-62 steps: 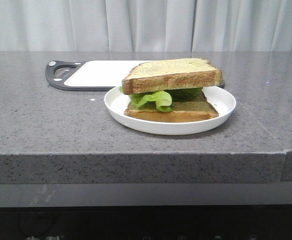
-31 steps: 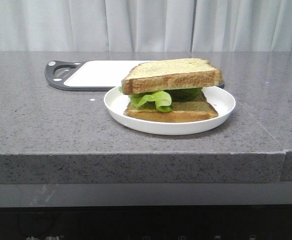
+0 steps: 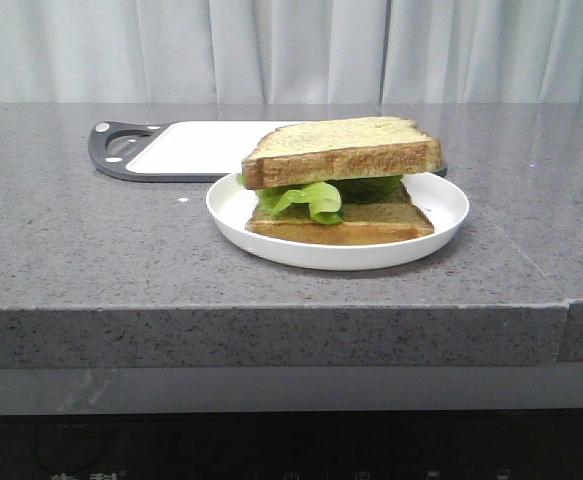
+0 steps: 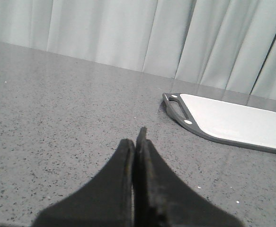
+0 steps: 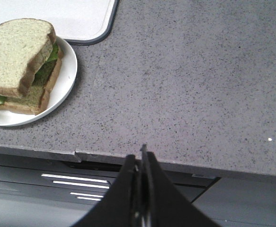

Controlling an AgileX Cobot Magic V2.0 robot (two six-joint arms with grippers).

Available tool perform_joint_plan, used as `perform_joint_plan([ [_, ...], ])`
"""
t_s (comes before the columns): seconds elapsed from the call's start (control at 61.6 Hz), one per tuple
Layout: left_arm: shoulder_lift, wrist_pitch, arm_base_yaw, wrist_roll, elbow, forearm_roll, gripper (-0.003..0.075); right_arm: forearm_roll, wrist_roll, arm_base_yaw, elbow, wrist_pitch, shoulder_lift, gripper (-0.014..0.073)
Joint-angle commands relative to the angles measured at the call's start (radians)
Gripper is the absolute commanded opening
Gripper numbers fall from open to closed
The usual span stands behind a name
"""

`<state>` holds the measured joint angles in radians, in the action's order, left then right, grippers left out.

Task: Left arm grabs bread, right arm adds lettuce

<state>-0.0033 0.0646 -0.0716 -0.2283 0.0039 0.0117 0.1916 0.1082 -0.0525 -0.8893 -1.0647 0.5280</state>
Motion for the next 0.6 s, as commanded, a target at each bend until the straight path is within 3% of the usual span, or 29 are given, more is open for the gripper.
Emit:
perform_joint_plan([
  [0.0, -0.018, -0.087, 0.002, -0.001, 0.007, 0.011, -0.0020, 0.003, 0.000, -0.005, -0.019, 0.057, 0.006, -0.0118],
  [0.357, -0.017, -0.120, 0.002, 0.006, 0.007, 0.068, -0.0020, 0.003, 0.000, -0.005, -0.019, 0.055, 0.006, -0.0118],
  [0.585, -0.017, -0.175, 0.002, 0.170, 0.007, -0.012, -0.0020, 0.003, 0.000, -0.005, -0.019, 0.055, 0.006, -0.0118],
])
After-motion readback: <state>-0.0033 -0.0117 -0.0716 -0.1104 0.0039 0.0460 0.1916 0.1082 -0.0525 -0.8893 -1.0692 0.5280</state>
